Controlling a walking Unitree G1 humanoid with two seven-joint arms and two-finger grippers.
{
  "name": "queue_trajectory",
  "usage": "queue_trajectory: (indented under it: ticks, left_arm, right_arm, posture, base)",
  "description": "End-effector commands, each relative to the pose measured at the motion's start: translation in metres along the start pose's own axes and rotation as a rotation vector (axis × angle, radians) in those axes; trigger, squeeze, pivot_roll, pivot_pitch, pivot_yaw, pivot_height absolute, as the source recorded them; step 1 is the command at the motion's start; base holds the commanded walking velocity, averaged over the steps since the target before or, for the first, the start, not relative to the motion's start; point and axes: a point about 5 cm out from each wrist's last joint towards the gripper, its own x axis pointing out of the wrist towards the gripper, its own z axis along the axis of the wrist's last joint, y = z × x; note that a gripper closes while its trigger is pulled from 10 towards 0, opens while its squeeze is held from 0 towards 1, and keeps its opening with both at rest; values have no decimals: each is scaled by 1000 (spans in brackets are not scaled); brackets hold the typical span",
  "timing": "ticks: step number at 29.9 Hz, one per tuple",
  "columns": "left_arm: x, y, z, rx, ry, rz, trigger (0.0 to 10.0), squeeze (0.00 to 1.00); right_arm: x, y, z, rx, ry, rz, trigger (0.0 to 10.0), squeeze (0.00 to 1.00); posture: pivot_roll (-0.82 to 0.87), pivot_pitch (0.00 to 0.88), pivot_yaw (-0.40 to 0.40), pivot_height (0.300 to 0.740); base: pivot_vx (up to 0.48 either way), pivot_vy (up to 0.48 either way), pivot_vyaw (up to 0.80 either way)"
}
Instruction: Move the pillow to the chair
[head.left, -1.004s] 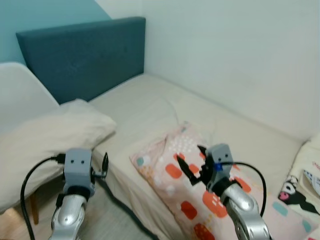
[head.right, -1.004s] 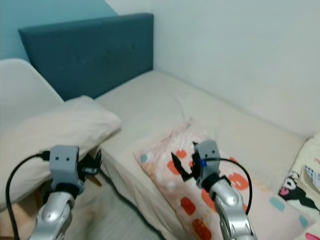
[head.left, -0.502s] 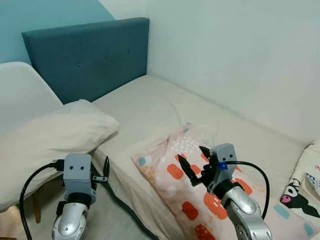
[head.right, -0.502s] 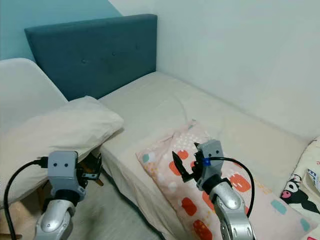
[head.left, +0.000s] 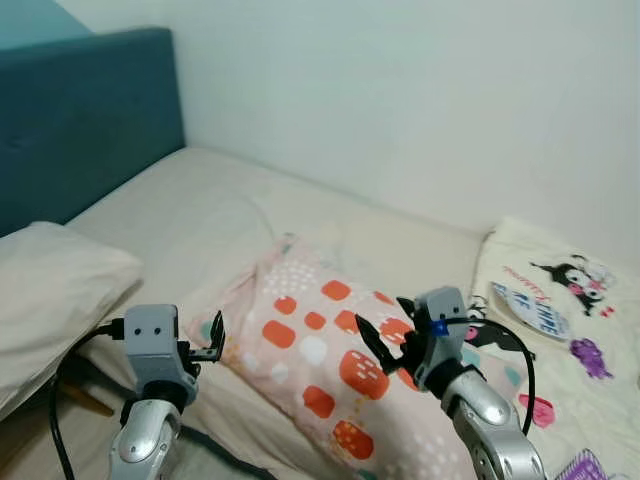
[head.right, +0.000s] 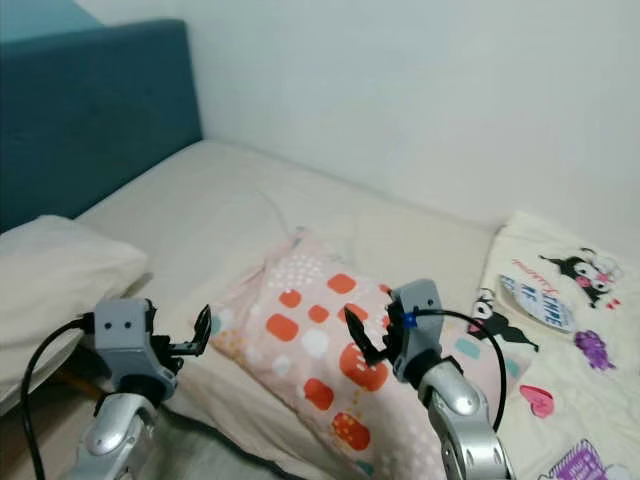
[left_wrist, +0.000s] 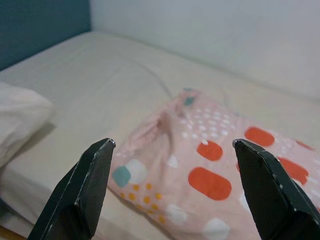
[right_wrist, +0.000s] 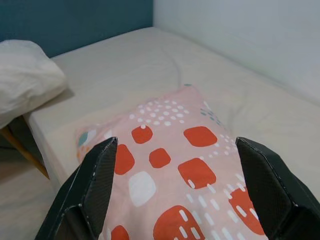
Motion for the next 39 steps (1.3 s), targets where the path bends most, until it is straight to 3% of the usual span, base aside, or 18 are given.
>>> queue_trajectory:
  ticks: [1,11,20,24,29,32,37,39]
  left_arm:
    - [0,-4,-4,-16,20,-13,10000,0]
    - [2,-3,-2,-52,12,-35,10000,0]
    - [2,-4,0,-33,3,-48,10000,0]
    - [3,-5,2,-1,-11,-68,10000,0]
    - [5,-11,9,116,-55,-117,10000,0]
    - [5,-11,9,130,-57,-121,10000,0]
    - [5,-11,12,194,-71,-125,10000,0]
    - [6,-11,13,257,-81,-124,10000,0]
  right_arm:
    - [-3,-5,-2,-6,20,-17,10000,0]
    - [-3,-6,-1,-5,27,-14,10000,0]
    - [-2,-7,-1,-12,33,-15,10000,0]
    - [-1,-8,-1,-5,41,-21,10000,0]
    - [-1,-8,-1,-3,45,-27,10000,0]
    - [-1,-8,0,-1,44,-27,10000,0]
    - [-1,-9,1,-3,38,-29,10000,0]
    - [-1,-8,0,-7,45,-28,10000,0]
  posture:
    - [102,0,-84,740]
    - [99,0,-87,740]
    - [97,0,-91,740]
    - [97,0,-98,740]
    - [95,0,-98,740]
    - [94,0,-95,740]
    - [90,0,-95,740]
    - [90,0,-95,740]
  base:
    - [0,0,-788]
    - [0,0,-787]
    - [0,0,-784]
    - [0,0,-755]
    - [0,0,-719]
    - [0,0,-719]
    - [0,0,0]
    - [0,0,0]
